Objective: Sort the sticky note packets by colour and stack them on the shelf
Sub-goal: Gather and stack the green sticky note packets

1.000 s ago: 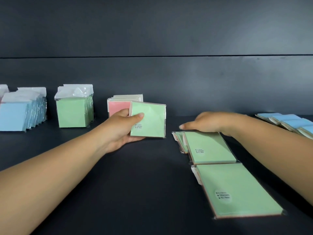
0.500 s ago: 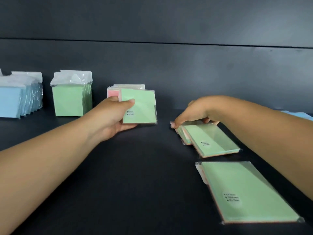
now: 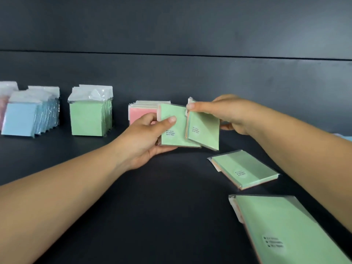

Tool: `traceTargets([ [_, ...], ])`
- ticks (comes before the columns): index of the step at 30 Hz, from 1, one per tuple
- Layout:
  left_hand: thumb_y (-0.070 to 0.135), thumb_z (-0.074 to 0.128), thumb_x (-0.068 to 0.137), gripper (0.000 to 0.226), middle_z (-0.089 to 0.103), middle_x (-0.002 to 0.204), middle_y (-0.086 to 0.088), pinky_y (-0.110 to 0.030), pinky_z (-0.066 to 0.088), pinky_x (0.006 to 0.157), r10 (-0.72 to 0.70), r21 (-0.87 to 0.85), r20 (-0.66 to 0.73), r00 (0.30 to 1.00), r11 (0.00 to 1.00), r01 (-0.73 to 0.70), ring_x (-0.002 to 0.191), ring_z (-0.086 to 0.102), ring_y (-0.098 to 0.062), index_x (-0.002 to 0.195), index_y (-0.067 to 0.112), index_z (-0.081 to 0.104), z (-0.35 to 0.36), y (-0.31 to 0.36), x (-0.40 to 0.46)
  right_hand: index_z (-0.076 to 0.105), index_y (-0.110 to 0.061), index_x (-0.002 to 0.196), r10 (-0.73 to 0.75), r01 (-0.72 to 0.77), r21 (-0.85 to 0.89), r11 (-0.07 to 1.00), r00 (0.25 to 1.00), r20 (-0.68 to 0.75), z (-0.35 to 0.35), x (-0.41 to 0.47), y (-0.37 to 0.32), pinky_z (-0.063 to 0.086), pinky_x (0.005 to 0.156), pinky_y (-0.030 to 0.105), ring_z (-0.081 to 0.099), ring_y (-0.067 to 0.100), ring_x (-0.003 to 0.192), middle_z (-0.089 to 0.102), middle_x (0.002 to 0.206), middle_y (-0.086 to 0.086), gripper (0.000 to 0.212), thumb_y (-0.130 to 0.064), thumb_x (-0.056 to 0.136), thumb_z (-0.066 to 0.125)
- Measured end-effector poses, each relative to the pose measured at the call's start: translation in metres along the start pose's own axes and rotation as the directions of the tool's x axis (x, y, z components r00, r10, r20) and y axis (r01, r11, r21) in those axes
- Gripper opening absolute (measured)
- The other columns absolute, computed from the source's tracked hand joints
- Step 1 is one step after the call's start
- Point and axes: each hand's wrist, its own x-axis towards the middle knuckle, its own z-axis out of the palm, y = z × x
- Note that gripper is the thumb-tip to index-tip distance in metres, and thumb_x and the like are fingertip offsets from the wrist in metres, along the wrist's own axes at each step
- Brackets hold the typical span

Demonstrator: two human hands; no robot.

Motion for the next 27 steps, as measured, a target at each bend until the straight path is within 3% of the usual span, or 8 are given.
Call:
traceTargets([
  [2, 0.021, 0.060, 0.082, 0.036, 0.067, 0.108, -0.010, -0.033, 0.060, 0.067, 0.016, -0.024, 0.030, 0.999, 1.000, -0.015, 0.078, 0.071, -0.016, 0.115, 0.007, 0.054, 0.002, 0.000, -0.002, 0.059, -0.020, 0.084, 0.000, 0.000, 0.016, 1.000, 1.000, 0.001, 0.006, -0.001, -0.001, 0.042, 0.059, 0.022, 0.062, 0.006, 0.077, 0.067, 0.086, -0.007, 0.043, -0.057, 0.066, 0.071],
  [6, 0.024, 0.063, 0.075, 0.038, 0.068, 0.100, -0.009, -0.030, 0.060, 0.064, 0.003, -0.006, 0.056, 0.998, 1.000, -0.002, 0.072, 0.072, -0.013, 0.108, 0.007, 0.054, 0.004, -0.002, -0.003, 0.063, -0.015, 0.101, -0.025, 0.025, -0.007, 1.000, 0.999, -0.036, 0.020, -0.001, -0.001, 0.050, 0.071, 0.028, 0.065, 0.016, 0.093, 0.066, 0.108, 0.002, 0.095, -0.077, 0.029, 0.063],
  [11, 0.007, 0.065, 0.079, 0.018, 0.071, 0.078, -0.001, -0.024, 0.058, 0.060, -0.022, 0.084, 0.051, 0.998, 0.996, 0.018, 0.068, 0.070, -0.010, 0.094, 0.011, 0.056, 0.006, -0.005, -0.003, 0.050, -0.020, 0.091, -0.067, 0.065, -0.052, 0.996, 0.997, -0.032, 0.035, -0.003, -0.002, 0.043, 0.062, 0.029, 0.056, 0.021, 0.091, 0.058, 0.120, 0.007, 0.072, -0.079, 0.051, 0.060],
  [14, -0.004, 0.063, 0.080, 0.028, 0.068, 0.089, -0.004, -0.023, 0.058, 0.062, 0.055, 0.120, -0.001, 0.999, 0.991, -0.054, 0.075, 0.068, -0.012, 0.101, 0.012, 0.053, 0.000, -0.003, 0.001, 0.049, -0.027, 0.080, -0.101, 0.109, 0.116, 0.987, 0.992, -0.077, 0.031, 0.000, -0.001, 0.048, 0.092, 0.042, 0.057, 0.023, 0.108, 0.056, 0.125, 0.005, 0.071, -0.082, 0.036, 0.059],
  [17, -0.009, 0.056, 0.083, 0.032, 0.067, 0.096, -0.007, -0.026, 0.058, 0.068, 0.110, 0.062, 0.026, 0.994, 0.992, -0.112, 0.082, 0.066, -0.016, 0.109, 0.010, 0.051, -0.007, 0.001, 0.006, 0.054, -0.019, 0.119, -0.166, 0.155, 0.243, 0.958, 0.986, 0.023, 0.020, 0.000, 0.006, 0.043, 0.101, 0.034, 0.055, 0.017, 0.113, 0.057, 0.125, 0.001, 0.061, -0.052, 0.070, 0.069],
  [19, -0.012, 0.052, 0.085, 0.033, 0.066, 0.101, -0.010, -0.026, 0.056, 0.075, 0.116, 0.092, 0.076, 0.990, 0.988, -0.123, 0.087, 0.065, -0.018, 0.111, 0.008, 0.051, -0.012, 0.000, 0.008, 0.055, -0.013, 0.117, -0.194, 0.121, 0.346, 0.930, 0.964, 0.183, 0.015, -0.003, 0.014, 0.050, 0.092, 0.028, 0.061, 0.014, 0.100, 0.063, 0.113, 0.001, 0.032, -0.021, 0.087, 0.062],
  [21, -0.012, 0.050, 0.085, 0.035, 0.065, 0.102, -0.006, -0.026, 0.054, 0.081, 0.100, 0.198, 0.137, 0.985, 0.972, -0.127, 0.091, 0.064, -0.017, 0.111, 0.011, 0.051, -0.015, -0.003, 0.009, 0.056, -0.011, 0.116, -0.207, 0.095, 0.383, 0.919, 0.942, 0.264, 0.016, -0.006, 0.021, 0.051, 0.086, 0.025, 0.062, 0.014, 0.095, 0.065, 0.108, 0.002, 0.026, -0.005, 0.090, 0.054],
  [27, -0.005, 0.055, 0.087, 0.042, 0.062, 0.115, 0.004, -0.018, 0.046, 0.091, 0.027, 0.526, 0.233, 0.972, 0.837, -0.149, 0.107, 0.058, -0.008, 0.118, 0.022, 0.050, -0.020, -0.002, 0.007, 0.040, -0.025, 0.134, -0.272, 0.218, 0.290, 0.932, 0.949, 0.162, 0.017, -0.010, 0.030, 0.056, 0.076, 0.024, 0.063, 0.010, 0.083, 0.062, 0.099, 0.003, 0.054, -0.005, 0.087, 0.060],
])
